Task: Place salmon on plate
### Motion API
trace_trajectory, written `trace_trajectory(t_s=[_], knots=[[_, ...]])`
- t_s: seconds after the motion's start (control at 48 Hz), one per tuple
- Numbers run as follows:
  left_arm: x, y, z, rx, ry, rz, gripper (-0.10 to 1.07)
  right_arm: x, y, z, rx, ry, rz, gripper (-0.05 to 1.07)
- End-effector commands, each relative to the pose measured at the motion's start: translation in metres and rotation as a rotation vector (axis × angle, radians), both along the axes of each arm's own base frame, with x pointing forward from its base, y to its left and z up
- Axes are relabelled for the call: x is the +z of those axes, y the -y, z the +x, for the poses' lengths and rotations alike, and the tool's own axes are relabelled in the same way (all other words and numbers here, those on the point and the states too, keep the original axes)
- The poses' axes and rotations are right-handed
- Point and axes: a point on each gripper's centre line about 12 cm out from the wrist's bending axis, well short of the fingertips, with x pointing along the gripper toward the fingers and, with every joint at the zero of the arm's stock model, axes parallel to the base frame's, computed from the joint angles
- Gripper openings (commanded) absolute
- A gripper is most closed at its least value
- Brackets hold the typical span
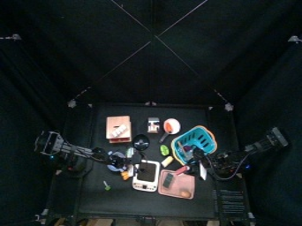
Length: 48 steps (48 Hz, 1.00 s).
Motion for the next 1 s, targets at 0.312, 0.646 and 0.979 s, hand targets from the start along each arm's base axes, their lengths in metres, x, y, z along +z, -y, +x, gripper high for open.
trace_trajectory(t_s=[0.312, 0.646, 0.979], knots=[[0.01, -0.001, 0.0, 0.001, 0.028, -0.007, 0.95, -0.036, -0.042, -0.01, -0.019, 0.096, -0.104, 0.71], [0.01, -0.001, 0.0, 0.003, 0.027, -0.013, 0.95, -0.068, -0.073, -0.029, -0.18, 0.139, -0.218, 0.71], [0.006, -0.001, 0.001, 0.005, 0.017, -0.012, 0.95, -0.12, -0.096, -0.021, -0.297, 0.087, -0.238, 0.71]])
